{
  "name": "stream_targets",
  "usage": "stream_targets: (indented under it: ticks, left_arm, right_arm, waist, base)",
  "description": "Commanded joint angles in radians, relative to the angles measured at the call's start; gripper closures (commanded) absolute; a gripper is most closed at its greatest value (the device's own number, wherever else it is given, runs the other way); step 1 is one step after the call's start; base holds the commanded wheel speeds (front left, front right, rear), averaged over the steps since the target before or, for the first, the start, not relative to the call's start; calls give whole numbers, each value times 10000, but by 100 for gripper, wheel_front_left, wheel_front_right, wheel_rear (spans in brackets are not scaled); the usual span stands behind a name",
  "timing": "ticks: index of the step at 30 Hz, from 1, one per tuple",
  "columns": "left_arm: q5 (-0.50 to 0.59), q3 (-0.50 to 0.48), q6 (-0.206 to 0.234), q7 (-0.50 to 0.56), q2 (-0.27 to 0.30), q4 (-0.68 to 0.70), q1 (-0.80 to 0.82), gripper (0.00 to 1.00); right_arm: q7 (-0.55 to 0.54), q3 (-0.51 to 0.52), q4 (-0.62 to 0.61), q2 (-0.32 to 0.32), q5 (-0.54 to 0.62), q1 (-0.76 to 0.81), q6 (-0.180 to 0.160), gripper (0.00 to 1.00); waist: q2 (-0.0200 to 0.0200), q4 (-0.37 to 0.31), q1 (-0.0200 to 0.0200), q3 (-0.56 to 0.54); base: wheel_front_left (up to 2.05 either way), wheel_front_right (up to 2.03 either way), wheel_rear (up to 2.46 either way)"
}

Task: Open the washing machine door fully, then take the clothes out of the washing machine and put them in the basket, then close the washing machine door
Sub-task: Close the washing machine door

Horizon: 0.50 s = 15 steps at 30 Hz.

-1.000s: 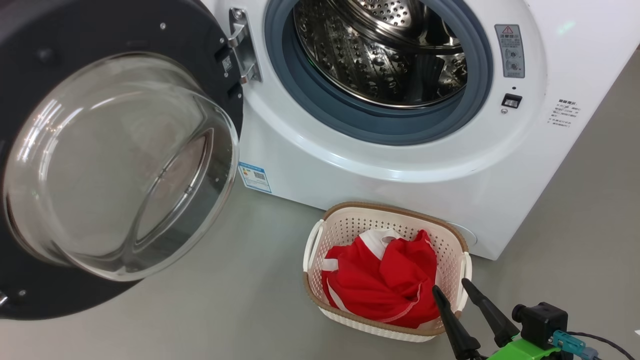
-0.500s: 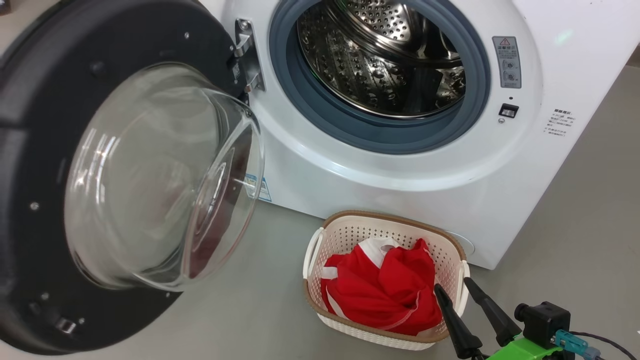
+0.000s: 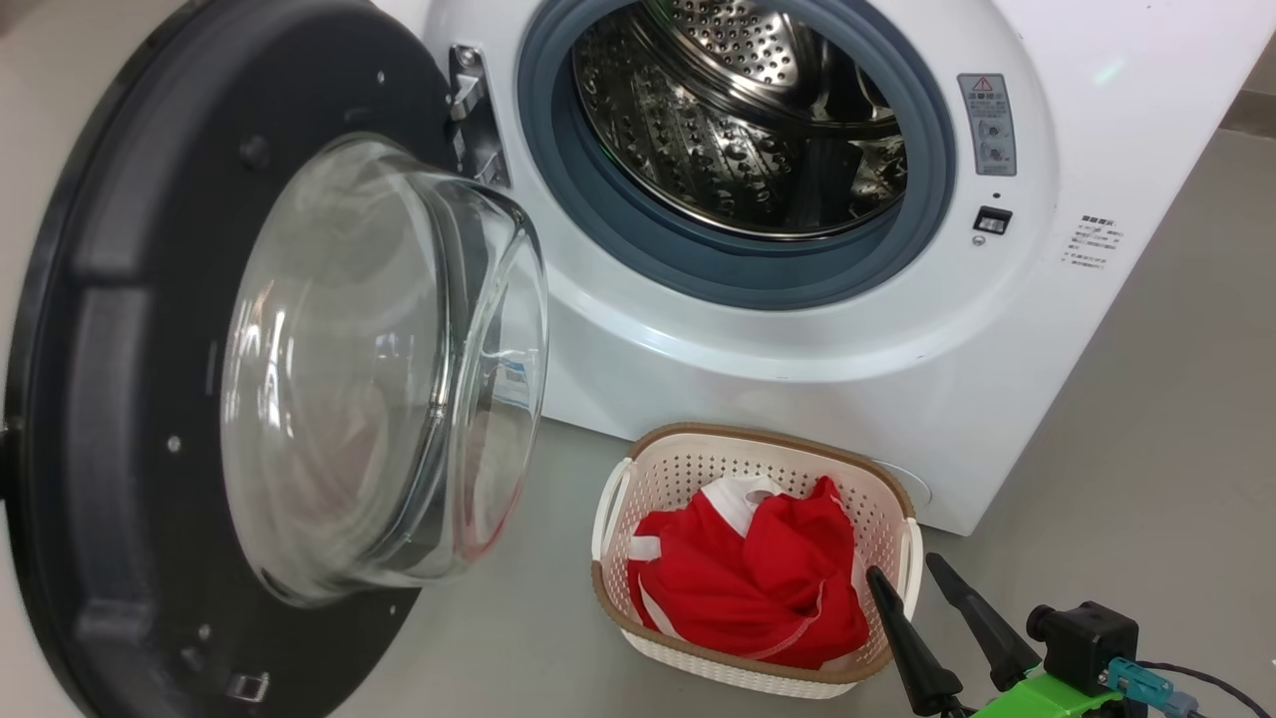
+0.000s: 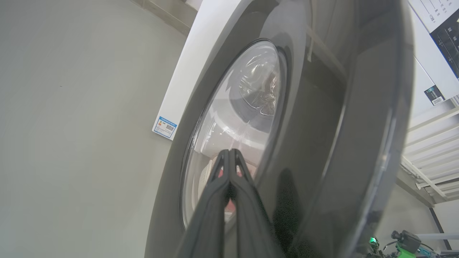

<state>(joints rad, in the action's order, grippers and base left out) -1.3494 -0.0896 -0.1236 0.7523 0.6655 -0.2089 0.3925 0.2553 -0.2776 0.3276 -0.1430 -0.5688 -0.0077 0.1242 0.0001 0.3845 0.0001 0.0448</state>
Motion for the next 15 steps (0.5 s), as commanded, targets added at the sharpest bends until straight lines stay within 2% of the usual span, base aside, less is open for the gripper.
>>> stream_targets:
  ticks: [1, 7, 15]
  left_arm:
    - [-153, -303, -70, 46, 610, 444, 144, 100]
    - [-783, 181, -71, 44, 494, 1578, -50, 100]
    - [-854, 1317, -71, -272, 87, 2799, 139, 100]
  right_arm:
    - [65, -224, -214, -68, -23, -113, 65, 0]
    - [65, -217, -216, -55, -20, -75, 65, 0]
    - [65, -265, -207, -49, -24, -118, 65, 0]
  waist:
    - [-1, -41, -1, -7]
    - [-1, -166, -1, -50]
    - [-1, -386, -1, -73]
  base:
    - [0, 0, 0]
    - [0, 0, 0]
    - [0, 0, 0]
